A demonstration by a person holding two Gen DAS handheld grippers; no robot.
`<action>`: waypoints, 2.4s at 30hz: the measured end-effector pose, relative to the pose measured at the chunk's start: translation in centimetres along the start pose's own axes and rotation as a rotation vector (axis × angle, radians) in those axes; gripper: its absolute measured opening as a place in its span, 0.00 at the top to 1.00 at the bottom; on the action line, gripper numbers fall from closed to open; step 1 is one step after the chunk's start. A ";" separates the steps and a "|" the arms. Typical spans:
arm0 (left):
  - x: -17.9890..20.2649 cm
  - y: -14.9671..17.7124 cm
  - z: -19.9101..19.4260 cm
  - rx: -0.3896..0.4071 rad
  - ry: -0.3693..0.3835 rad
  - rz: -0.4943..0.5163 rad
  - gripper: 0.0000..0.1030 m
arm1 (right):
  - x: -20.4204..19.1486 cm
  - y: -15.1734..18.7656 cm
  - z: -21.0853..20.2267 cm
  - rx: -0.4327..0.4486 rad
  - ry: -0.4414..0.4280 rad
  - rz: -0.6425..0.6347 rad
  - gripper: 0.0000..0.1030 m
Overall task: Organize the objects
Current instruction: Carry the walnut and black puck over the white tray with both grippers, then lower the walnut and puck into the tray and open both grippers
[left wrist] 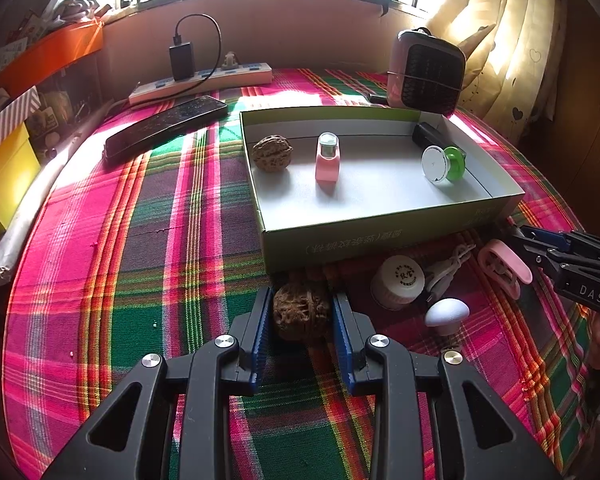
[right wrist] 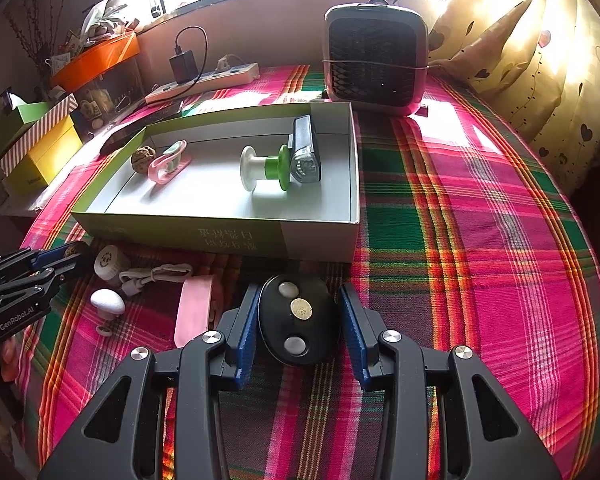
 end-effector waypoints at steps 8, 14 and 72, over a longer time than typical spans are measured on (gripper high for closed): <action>0.1 -0.3 -1.3 0.021 0.004 0.008 0.74 | -0.2 -0.6 -0.7 0.016 -0.004 -0.005 0.62; 0.5 -1.5 -3.0 0.060 0.026 0.020 0.74 | -0.4 -1.7 -1.4 0.041 -0.009 -0.006 0.62; 1.0 -7.1 6.1 0.016 0.050 0.052 0.74 | -5.1 -10.8 13.3 -0.094 -0.107 -0.053 0.62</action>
Point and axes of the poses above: each gripper's, at about its wrist camera, not at the fingertips, and z roughly the way its jaws point, x to its right, y to its underside, the point moved 2 cm from there along z, roughly the way its jaws point, and after that the axes turned 12 degrees about x, right-handed, at the moved point
